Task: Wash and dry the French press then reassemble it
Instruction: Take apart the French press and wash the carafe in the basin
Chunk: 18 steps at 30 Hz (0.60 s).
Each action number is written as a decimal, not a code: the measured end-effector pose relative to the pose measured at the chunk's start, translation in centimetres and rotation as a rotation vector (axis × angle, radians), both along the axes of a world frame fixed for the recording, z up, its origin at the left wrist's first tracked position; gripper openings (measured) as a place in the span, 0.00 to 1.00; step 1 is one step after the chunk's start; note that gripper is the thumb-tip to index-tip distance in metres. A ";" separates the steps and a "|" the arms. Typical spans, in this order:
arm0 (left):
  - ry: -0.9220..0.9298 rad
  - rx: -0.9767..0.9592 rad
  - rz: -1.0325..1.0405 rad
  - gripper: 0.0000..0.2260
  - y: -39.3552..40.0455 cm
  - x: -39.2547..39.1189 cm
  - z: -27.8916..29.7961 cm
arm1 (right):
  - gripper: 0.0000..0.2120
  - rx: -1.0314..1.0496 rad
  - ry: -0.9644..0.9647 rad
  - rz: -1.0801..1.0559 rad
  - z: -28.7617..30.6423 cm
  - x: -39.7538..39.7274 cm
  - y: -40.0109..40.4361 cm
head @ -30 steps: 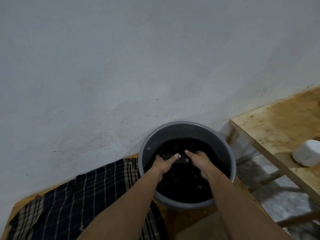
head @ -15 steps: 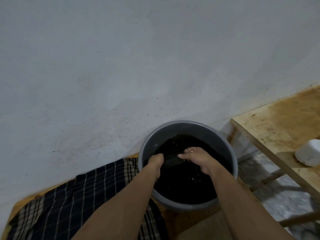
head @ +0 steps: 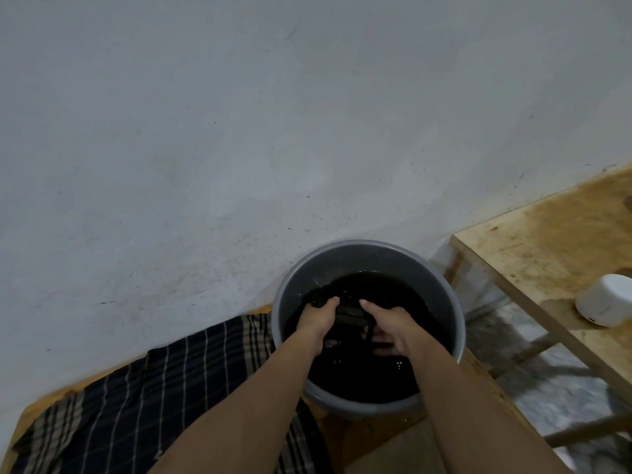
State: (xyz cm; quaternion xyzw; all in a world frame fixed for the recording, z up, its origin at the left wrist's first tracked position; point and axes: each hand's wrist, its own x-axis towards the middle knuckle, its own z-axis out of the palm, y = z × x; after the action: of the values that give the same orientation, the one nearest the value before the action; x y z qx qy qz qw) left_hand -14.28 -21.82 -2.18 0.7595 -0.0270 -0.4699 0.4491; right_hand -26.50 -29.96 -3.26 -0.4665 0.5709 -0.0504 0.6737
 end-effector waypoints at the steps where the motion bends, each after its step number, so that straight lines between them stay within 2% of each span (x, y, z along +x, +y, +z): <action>1: -0.096 0.013 -0.024 0.34 0.0 -0.1 0.4 | 0.24 0.020 -0.020 -0.034 0.2 0.1 0.3; 5: -0.532 0.084 -0.236 0.37 0.3 -0.1 2.9 | 0.26 0.071 -0.135 -0.100 0.9 0.4 0.9; 8: -0.743 0.070 -0.343 0.37 0.3 0.0 5.1 | 0.24 0.096 -0.252 -0.178 1.5 0.7 1.6; 11: -0.874 0.035 -0.400 0.33 0.6 -0.4 7.0 | 0.24 0.064 -0.315 -0.191 2.4 1.0 2.5; 15: -1.006 -0.006 -0.461 0.33 1.3 -1.0 9.2 | 0.27 0.002 -0.317 -0.191 3.7 0.9 3.1; 18: -1.062 -0.030 -0.468 0.33 1.6 -1.3 10.4 | 0.25 -0.068 -0.296 -0.163 4.8 0.6 3.4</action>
State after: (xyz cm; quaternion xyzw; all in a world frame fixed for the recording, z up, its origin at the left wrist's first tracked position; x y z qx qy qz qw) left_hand -15.54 -20.18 8.21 0.8585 -0.4224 -0.1107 0.2689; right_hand -25.86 -26.57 1.52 -0.4289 0.4994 -0.1924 0.7278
